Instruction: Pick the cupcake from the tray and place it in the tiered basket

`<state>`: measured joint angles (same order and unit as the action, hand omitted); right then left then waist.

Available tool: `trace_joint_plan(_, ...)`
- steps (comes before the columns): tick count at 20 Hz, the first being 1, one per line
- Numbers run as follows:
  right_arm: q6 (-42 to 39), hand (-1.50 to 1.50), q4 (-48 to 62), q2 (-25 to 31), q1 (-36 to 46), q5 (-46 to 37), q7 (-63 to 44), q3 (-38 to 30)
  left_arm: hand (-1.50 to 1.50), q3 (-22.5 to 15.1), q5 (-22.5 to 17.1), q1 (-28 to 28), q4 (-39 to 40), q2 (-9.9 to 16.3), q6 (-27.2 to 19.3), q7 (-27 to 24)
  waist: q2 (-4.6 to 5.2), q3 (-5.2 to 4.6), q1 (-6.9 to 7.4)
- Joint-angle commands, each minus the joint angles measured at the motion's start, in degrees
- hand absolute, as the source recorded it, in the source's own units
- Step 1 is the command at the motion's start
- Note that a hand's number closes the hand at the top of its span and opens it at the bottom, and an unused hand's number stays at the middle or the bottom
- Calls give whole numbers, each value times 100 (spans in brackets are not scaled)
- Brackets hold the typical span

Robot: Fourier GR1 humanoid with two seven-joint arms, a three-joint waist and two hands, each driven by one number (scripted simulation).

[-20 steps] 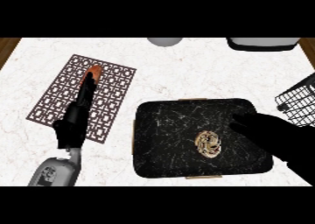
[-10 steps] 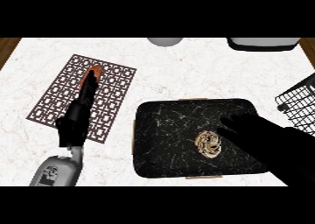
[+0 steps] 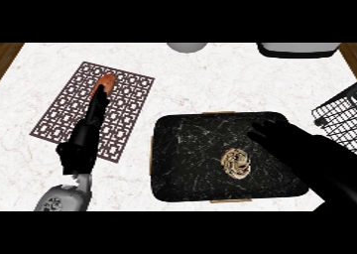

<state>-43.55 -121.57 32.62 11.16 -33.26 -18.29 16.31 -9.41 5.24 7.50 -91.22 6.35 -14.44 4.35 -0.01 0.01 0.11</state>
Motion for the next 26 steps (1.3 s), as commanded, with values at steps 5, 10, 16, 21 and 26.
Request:
trace_joint_plan(5,266,-150,857,-439,-133,-680,692,55,0,58,197,75,162,-223,-6,-126,4,0,-8)
trace_joint_plan(10,141,-150,656,-346,-498,-770,1273,-183,0,133,175,-130,-321,-154,169,123,-5,1,-7)
trace_joint_plan(16,-29,-150,998,-943,-166,-1027,1075,42,0,501,19,178,-141,-35,417,231,-1,0,1)
trace_joint_plan(21,-916,-150,818,-1393,352,-802,561,-235,0,131,424,-46,-24,-409,193,-71,-2,-3,-2)
trace_joint_plan(26,-331,-150,1341,-1505,139,-1533,983,147,0,517,237,191,346,-281,440,-266,1,-2,-4)
